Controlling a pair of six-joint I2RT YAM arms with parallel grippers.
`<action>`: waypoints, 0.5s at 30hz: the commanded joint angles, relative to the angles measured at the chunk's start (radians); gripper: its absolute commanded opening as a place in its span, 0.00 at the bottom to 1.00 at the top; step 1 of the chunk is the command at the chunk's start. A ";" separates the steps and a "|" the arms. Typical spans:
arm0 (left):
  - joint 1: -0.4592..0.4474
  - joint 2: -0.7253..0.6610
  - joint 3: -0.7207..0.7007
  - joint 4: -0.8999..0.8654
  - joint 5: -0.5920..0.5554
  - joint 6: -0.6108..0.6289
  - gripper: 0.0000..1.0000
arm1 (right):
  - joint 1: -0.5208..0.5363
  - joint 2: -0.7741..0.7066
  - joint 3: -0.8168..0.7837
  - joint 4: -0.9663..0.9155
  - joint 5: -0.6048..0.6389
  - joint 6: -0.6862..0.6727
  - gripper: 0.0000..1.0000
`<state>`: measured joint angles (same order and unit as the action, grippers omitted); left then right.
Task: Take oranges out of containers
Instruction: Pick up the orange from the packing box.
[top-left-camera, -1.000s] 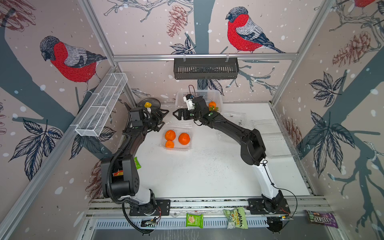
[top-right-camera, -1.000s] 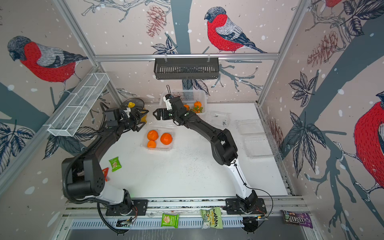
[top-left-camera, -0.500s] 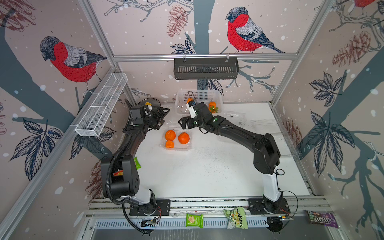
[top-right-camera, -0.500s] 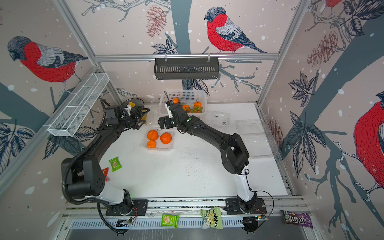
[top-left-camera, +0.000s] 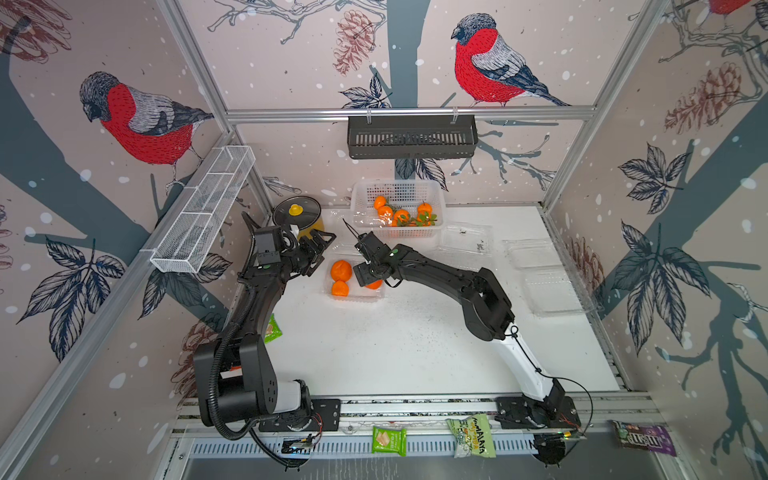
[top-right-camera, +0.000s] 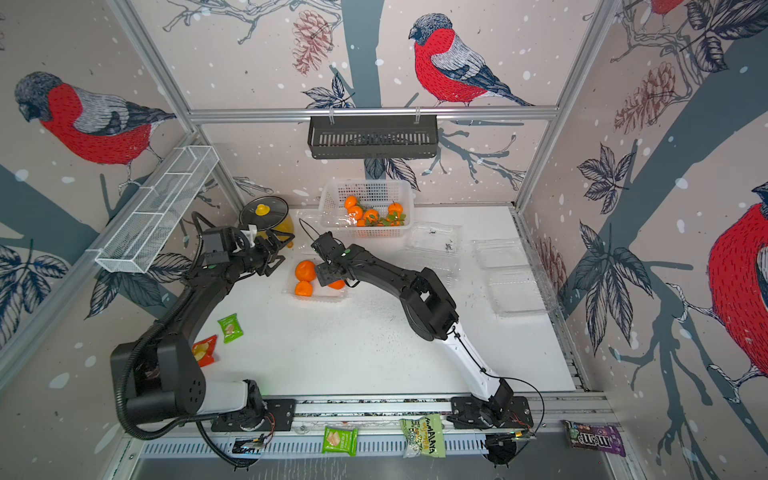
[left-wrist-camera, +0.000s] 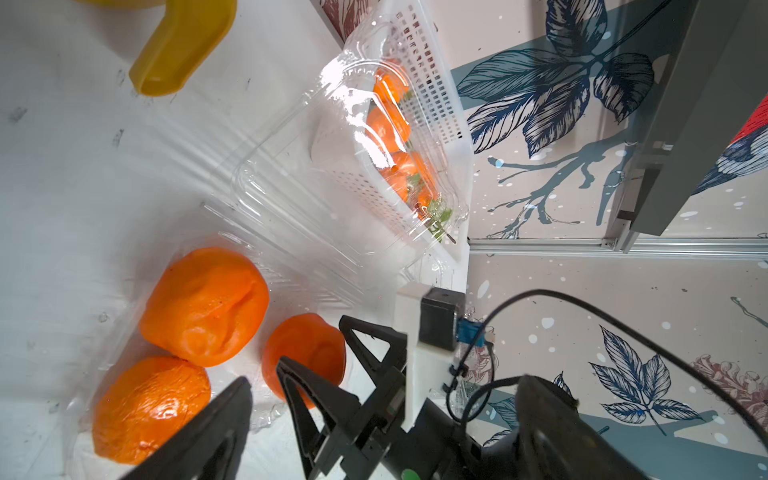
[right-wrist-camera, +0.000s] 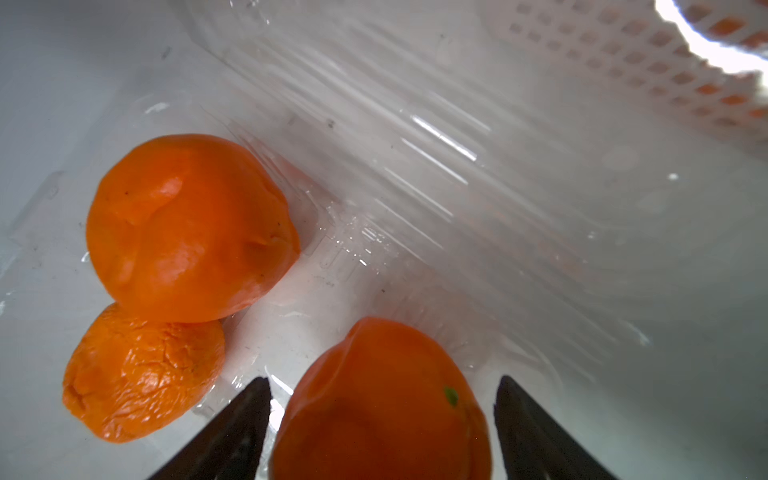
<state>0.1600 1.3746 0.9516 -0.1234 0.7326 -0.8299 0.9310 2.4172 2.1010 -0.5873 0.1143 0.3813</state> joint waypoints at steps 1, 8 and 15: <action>0.003 -0.012 -0.011 0.000 0.018 0.028 0.97 | 0.013 0.017 0.010 -0.073 0.016 -0.017 0.85; 0.003 0.003 -0.028 0.024 0.017 0.019 0.97 | 0.025 0.033 0.014 -0.090 0.011 -0.018 0.83; 0.000 -0.002 -0.028 0.028 0.019 0.013 0.97 | 0.021 -0.019 0.037 -0.104 -0.013 -0.015 0.65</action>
<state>0.1604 1.3769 0.9222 -0.1158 0.7334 -0.8131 0.9524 2.4359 2.1242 -0.6785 0.1112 0.3637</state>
